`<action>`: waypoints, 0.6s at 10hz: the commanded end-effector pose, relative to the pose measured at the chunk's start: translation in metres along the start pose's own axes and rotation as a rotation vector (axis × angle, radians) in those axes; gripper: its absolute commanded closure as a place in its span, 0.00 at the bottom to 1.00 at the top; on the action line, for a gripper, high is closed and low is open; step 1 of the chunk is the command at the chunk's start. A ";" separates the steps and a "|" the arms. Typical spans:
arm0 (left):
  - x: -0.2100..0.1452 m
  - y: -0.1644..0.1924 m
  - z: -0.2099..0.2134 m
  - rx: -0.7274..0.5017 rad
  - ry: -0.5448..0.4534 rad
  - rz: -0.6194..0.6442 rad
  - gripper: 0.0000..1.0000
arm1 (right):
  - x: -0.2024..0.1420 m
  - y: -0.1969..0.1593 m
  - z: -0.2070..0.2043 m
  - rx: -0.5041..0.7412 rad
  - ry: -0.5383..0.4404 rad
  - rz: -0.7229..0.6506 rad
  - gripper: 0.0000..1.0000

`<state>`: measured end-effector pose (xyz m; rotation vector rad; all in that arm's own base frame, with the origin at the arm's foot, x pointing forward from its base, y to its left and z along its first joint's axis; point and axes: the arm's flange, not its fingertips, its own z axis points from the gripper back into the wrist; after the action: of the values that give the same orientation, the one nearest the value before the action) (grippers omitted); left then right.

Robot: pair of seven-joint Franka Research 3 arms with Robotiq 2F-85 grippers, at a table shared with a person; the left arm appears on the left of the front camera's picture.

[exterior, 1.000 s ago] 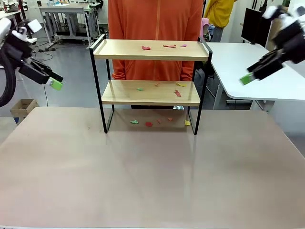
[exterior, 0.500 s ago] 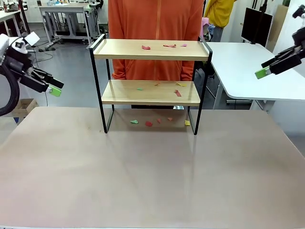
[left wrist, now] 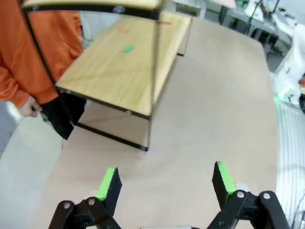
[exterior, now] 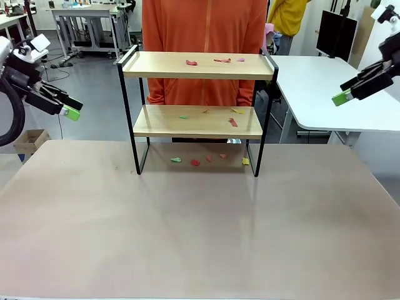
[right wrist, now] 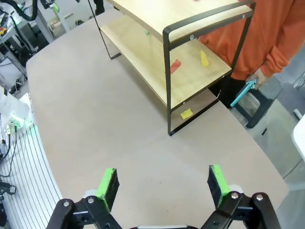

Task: Clean the shelf.
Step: Pick up the Duster handed by the human.

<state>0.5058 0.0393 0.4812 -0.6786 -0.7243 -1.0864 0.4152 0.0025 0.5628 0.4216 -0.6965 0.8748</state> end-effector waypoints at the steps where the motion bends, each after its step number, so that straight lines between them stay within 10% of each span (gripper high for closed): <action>1: -0.017 0.058 -0.005 0.024 -0.140 -0.030 0.00 | -0.021 -0.052 -0.045 0.090 -0.081 -0.022 0.00; 6: -0.087 0.122 -0.023 -0.037 -0.385 -0.143 0.00 | -0.094 -0.110 -0.111 0.087 -0.417 0.168 0.00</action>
<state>0.5938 0.1049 0.3856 -0.8632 -1.0304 -1.0601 0.4935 -0.0360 0.4270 0.6150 -1.0257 0.9145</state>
